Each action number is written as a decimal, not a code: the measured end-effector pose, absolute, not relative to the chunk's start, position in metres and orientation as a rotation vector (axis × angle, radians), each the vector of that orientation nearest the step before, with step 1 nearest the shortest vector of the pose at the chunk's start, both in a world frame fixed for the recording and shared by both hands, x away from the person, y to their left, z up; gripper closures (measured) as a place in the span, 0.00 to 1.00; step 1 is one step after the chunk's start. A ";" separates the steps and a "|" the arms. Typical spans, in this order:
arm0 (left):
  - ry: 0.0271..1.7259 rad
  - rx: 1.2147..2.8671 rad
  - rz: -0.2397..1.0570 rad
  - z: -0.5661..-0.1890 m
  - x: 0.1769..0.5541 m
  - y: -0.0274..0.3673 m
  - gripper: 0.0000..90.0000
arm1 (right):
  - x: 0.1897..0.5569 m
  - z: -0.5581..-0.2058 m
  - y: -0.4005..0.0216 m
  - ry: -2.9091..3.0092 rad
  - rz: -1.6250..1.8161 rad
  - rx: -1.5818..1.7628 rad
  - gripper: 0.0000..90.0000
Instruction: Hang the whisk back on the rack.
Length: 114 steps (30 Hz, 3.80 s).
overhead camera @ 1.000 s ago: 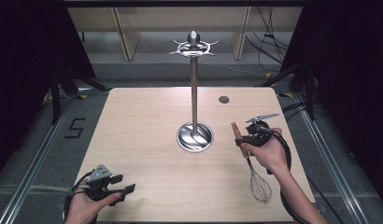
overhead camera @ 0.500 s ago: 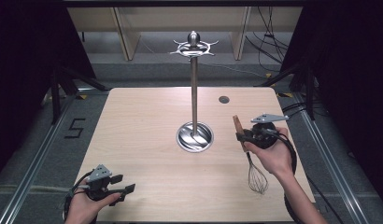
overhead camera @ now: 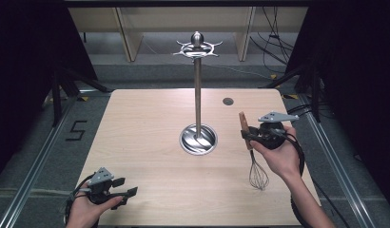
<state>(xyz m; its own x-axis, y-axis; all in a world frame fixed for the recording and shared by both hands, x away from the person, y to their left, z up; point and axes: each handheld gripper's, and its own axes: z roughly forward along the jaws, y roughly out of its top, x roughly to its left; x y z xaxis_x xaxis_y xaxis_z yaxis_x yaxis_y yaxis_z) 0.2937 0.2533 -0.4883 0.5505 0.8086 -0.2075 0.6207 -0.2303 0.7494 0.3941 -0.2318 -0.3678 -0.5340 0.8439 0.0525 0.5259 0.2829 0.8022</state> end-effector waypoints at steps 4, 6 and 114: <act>1.156 1.956 0.286 -0.488 0.293 0.254 0.36 | 0.393 -0.363 -0.229 2.173 1.145 1.225 0.76; 1.157 1.956 0.285 -0.488 0.293 0.254 0.36 | 0.393 -0.362 -0.227 2.162 1.166 1.220 0.76; 1.136 1.996 0.294 -0.487 0.294 0.258 0.36 | 0.412 -0.279 -0.202 2.064 1.326 1.009 0.76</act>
<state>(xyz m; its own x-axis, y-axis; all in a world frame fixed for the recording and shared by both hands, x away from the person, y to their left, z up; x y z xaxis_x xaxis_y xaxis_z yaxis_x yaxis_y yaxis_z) 0.2940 0.2578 -0.4867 0.5692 0.8029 -0.1769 0.6162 -0.2741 0.7384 0.4119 -0.2019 -0.2792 -0.6104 0.7921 -0.0072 0.3229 0.2572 0.9108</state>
